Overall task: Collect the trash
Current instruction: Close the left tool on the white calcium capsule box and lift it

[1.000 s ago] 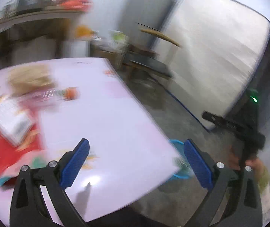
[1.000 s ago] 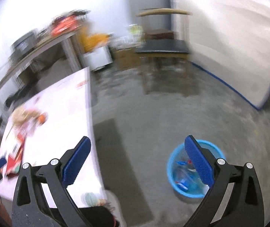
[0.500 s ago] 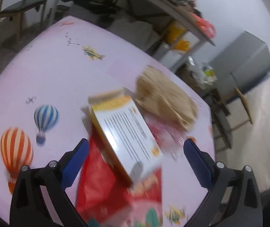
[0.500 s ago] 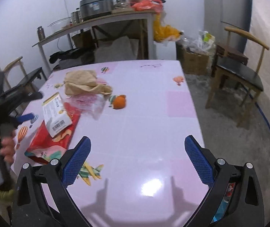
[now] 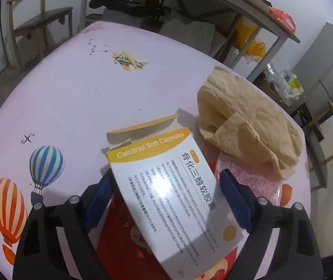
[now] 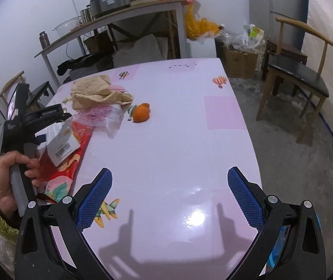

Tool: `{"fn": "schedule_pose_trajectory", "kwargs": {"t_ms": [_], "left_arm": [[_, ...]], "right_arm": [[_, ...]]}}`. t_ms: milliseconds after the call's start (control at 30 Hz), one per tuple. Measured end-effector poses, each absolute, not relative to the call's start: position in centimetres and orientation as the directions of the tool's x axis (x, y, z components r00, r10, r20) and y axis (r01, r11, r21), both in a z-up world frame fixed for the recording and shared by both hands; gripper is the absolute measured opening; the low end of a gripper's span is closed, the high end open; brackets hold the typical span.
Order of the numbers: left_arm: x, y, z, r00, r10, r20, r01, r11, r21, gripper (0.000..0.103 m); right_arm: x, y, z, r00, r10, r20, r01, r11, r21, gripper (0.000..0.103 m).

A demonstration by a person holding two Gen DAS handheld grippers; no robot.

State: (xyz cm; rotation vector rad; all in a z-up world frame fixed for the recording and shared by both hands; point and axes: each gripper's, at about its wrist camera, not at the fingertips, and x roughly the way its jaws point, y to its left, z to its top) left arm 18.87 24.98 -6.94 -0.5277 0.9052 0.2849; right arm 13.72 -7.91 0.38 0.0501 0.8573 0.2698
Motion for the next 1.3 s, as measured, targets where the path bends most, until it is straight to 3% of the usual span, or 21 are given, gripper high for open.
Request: {"fn": "schedule_pose_trajectory", "kwargs": {"t_ms": [200, 400, 533, 667, 1000, 1233, 1300], "left_arm": [[17.4, 26.6, -6.9, 0.610, -0.054, -0.790, -0.388, 0.850, -0.357, 0.080], [15.6, 27.0, -6.6, 0.564, -0.180, -0.806, -0.211, 0.912, -0.351, 0.080], [14.2, 26.5, -6.5, 0.521, -0.163, -0.838, -0.112, 0.960, -0.257, 0.081], [13.0, 26.9, -6.6, 0.504, -0.158, -0.849, -0.126, 0.959, -0.253, 0.092], [12.1, 25.9, -6.3, 0.526, -0.080, -0.847, -0.115, 0.980, -0.163, 0.092], [11.2, 25.9, -5.7, 0.551, -0.037, -0.834, -0.100, 0.989, -0.109, 0.074], [10.9, 26.0, -5.5, 0.561, -0.027, -0.827, -0.110, 0.988, -0.107, 0.073]], "right_arm": [[13.5, -8.0, 0.3, 0.619, 0.259, -0.742, -0.215, 0.964, 0.157, 0.095], [13.2, -7.8, 0.5, 0.617, 0.261, -0.742, -0.226, 0.962, 0.151, 0.095], [12.9, -7.3, 0.5, 0.610, 0.262, -0.747, -0.242, 0.960, 0.140, 0.095], [12.8, -6.5, 0.3, 0.600, 0.262, -0.756, -0.255, 0.958, 0.130, 0.095], [12.3, -3.9, -0.5, 0.584, 0.279, -0.762, -0.293, 0.948, 0.122, 0.095], [12.1, -3.0, 0.0, 0.584, 0.303, -0.754, -0.318, 0.939, 0.131, 0.095], [12.1, -2.7, 0.3, 0.591, 0.308, -0.746, -0.327, 0.936, 0.128, 0.095]]}}
